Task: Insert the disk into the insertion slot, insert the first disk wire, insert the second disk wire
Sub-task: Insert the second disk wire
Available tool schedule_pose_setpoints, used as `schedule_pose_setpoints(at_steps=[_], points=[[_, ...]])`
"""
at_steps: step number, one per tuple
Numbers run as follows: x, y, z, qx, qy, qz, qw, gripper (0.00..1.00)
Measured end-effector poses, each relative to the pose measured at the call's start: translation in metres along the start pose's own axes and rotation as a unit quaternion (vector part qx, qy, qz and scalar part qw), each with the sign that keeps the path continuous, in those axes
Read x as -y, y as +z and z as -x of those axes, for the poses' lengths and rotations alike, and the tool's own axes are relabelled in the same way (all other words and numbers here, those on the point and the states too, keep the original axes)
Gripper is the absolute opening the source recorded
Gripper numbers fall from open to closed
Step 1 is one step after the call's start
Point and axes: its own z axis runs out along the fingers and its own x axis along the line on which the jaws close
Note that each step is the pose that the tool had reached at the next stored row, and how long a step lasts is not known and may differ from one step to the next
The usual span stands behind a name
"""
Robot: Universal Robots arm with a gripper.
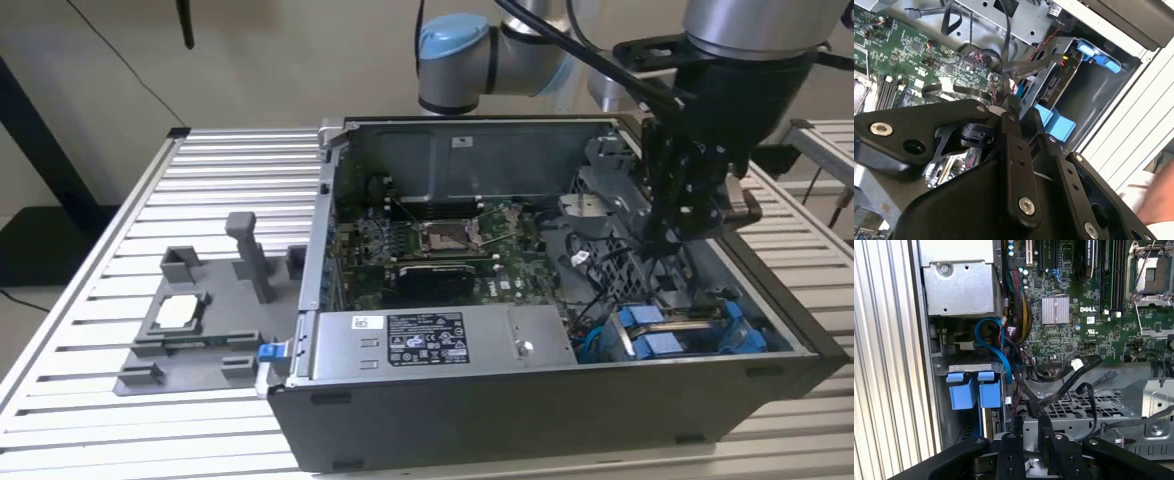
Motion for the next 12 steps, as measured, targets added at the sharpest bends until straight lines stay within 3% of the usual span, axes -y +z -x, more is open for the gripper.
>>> schedule_pose_setpoints(at_steps=[4,6,10,12], points=[[-0.0059,-0.0019,0.0014,0.0005,0.000,-0.0085,0.99996,0.27],[-0.0097,-0.0023,0.0019,0.0009,0.000,-0.0155,0.99988,0.27],[-0.0164,-0.0028,0.0020,0.0020,-0.001,-0.0344,0.99941,0.27],[-0.0197,-0.0030,0.0018,0.0023,-0.003,-0.0376,0.99929,0.27]])
